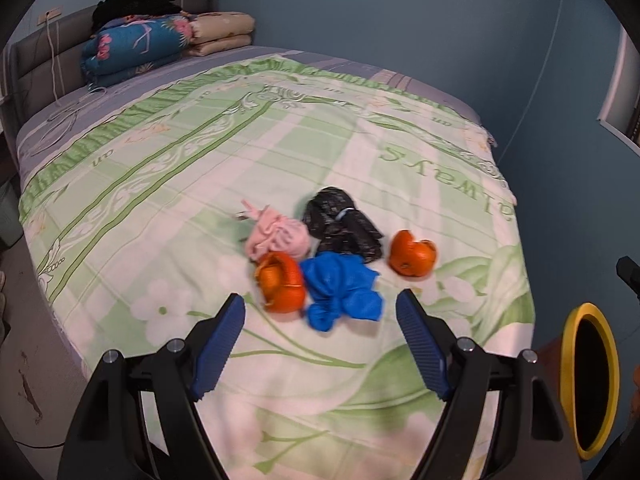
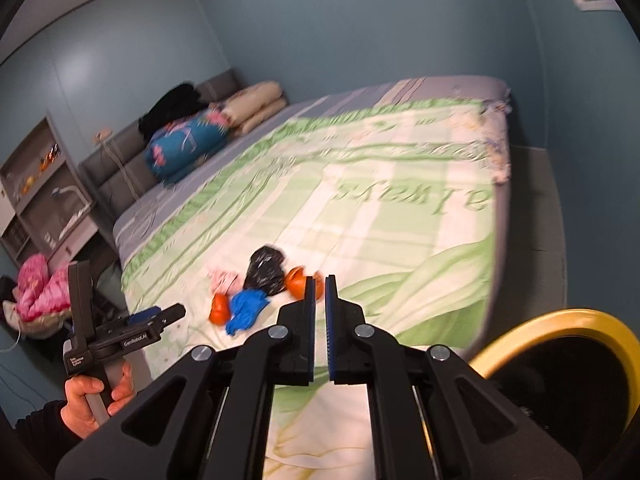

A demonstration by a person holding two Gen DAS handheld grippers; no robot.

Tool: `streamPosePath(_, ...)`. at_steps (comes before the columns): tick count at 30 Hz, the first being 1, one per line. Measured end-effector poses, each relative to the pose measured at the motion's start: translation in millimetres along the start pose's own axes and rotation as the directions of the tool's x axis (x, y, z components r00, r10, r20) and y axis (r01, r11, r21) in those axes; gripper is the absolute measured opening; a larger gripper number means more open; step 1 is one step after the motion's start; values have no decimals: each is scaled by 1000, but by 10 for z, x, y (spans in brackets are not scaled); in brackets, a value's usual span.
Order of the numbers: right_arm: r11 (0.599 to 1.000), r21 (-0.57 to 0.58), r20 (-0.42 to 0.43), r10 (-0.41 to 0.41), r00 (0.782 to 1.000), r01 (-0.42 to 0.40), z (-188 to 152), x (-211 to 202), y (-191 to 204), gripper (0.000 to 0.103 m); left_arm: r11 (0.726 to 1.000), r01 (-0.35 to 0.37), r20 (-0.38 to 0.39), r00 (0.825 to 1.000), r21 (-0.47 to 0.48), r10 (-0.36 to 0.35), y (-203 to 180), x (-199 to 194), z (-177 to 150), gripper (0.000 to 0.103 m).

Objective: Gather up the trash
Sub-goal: 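Move both open tools back to the orange peels on the bed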

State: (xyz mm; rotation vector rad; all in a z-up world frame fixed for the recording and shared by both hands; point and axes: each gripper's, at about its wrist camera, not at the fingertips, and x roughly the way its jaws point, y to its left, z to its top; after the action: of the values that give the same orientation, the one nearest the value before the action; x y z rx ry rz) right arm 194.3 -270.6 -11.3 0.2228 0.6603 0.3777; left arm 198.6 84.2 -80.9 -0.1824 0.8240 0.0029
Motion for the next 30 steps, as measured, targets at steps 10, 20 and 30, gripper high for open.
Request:
streamPosePath(10, 997, -9, -100, 70, 992, -71, -21, 724, 356, 53, 998, -20, -34, 999, -63, 18, 430, 232, -55, 75)
streamPosePath(20, 998, -50, -167, 24, 986, -32, 4, 1317, 488, 60, 996, -20, -57, 998, -81, 16, 601, 396, -62, 75)
streamPosePath(30, 994, -90, -226, -85, 970, 66, -18, 1927, 472, 67, 996, -8, -103, 995, -92, -2, 618, 702, 13, 75)
